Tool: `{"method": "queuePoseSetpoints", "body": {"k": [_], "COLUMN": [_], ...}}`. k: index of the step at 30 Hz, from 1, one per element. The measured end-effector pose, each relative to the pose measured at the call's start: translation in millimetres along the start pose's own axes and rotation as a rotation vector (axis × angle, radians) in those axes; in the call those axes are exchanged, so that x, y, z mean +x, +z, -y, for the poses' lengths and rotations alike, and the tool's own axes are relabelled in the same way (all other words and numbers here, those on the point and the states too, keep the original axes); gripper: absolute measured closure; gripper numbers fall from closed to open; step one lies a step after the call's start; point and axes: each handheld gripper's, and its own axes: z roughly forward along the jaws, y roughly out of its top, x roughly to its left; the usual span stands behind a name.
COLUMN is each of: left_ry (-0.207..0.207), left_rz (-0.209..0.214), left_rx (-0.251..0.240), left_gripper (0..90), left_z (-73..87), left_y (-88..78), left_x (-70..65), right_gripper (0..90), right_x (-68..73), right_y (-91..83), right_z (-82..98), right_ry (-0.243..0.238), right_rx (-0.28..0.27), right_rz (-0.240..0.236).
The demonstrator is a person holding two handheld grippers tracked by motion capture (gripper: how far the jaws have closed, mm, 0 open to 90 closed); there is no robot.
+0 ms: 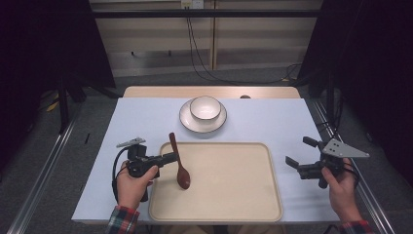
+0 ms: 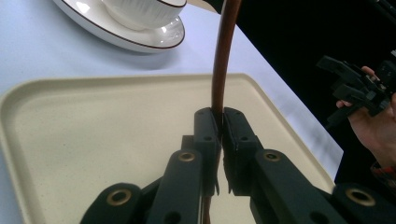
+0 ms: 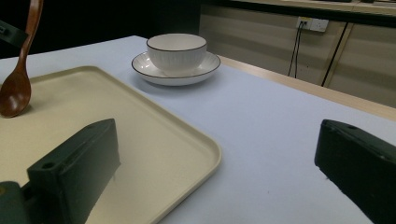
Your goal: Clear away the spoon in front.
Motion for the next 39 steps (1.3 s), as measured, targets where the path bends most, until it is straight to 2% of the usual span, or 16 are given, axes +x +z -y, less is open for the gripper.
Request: {"method": "queuePoseSetpoints", "body": {"k": [2,3,5,7,9,12,14,15,19,21,25,29,30,35,37,39], "left_ry": [0.013,0.015,-0.002,-0.009,-0.01,0.029,0.044,0.065,0.073,0.101,0.105,0.149,0.164,0.187,0.184,0.163], "left_rz": [-0.015,-0.025,0.008,-0.009,-0.007,-0.038,-0.061,-0.083,-0.111,-0.136,-0.176,-0.253,-0.27,-0.334,-0.341,-0.347], "left_rx": [0.016,0.019,0.011,0.024,0.027,0.042,0.036,0.031,0.031,0.041,0.041,0.083,0.096,0.127,0.145,0.146], "left_gripper": [86.0,89.9,88.4,88.1,88.0,84.9,83.1,81.4,72.4,67.9,56.4,51.7,51.7,51.8,53.2,53.5], "left_z": [0.8,2.0,5.4,8.6,11.0,11.1,10.8,10.7,10.5,9.4,5.6,2.1,1.0,-5.4,-6.2,-6.2], "left_y": [1.3,2.6,4.7,6.9,7.2,6.3,6.2,6.8,13.8,18.7,30.1,49.2,55.7,80.5,87.9,95.3], "left_x": [2.0,2.3,4.3,4.2,4.6,1.9,0.6,0.6,3.4,5.2,6.3,5.3,4.0,-1.4,-2.5,-2.7], "right_gripper": [0.0,0.0,0.0,0.0,0.0,0.0,0.0,0.0,0.0,0.0,0.0,0.0,0.0,0.0,0.0,0.0], "right_x": [0.1,0.2,0.5,0.7,1.9,2.1,2.8,2.4,2.3,1.8,0.9,-0.5,-0.7,-1.0,-1.1,-0.8], "right_y": [0.0,0.0,0.0,0.4,1.4,2.6,4.5,4.6,3.5,3.1,3.8,3.0,2.9,3.3,3.1,3.3], "right_z": [0.1,0.1,0.3,0.6,1.3,1.7,2.2,2.2,1.8,1.3,1.4,0.5,0.6,0.3,0.3,0.5], "right_ry": [0.0,0.0,0.002,0.0,0.0,-0.002,-0.006,-0.013,-0.003,0.001,-0.006,0.003,0.002,0.003,0.003,0.005], "right_rx": [0.0,0.0,0.001,0.004,0.004,0.013,0.009,0.009,0.009,0.007,0.003,0.001,0.001,-0.001,-0.001,-0.005], "right_rz": [0.002,0.002,-0.001,-0.005,0.006,-0.008,0.003,0.002,0.005,-0.006,0.008,-0.006,-0.005,-0.002,-0.005,0.006]}}
